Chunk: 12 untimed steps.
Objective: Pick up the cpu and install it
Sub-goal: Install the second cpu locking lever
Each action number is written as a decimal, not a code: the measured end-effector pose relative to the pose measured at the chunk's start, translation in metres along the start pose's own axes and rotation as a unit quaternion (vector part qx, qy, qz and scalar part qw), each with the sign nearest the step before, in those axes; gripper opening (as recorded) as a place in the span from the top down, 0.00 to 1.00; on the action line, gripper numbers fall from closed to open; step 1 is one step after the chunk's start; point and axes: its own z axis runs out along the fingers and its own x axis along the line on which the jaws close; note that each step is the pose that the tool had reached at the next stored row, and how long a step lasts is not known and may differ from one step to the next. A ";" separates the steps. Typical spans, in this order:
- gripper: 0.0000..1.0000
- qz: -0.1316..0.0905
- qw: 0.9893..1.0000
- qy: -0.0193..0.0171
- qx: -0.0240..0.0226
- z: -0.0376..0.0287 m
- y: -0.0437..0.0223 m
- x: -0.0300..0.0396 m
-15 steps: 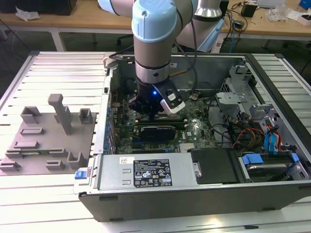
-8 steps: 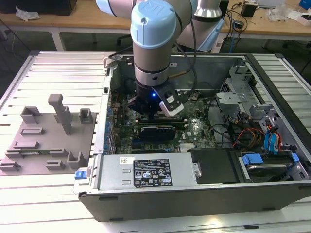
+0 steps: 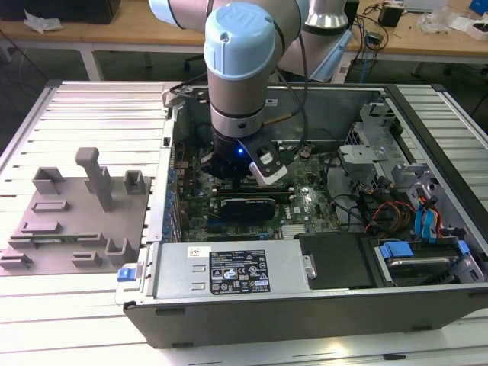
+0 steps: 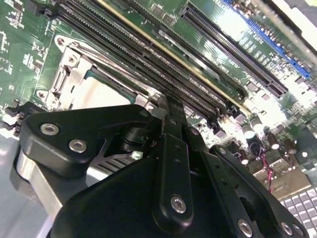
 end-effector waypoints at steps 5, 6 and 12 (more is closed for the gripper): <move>0.89 0.000 1.000 0.000 0.000 -0.0041 0.0004 -0.0001; 0.89 0.000 1.000 0.000 0.000 -0.0044 0.0001 -0.0002; 0.89 0.000 1.000 0.000 0.000 -0.0058 -0.0045 -0.0001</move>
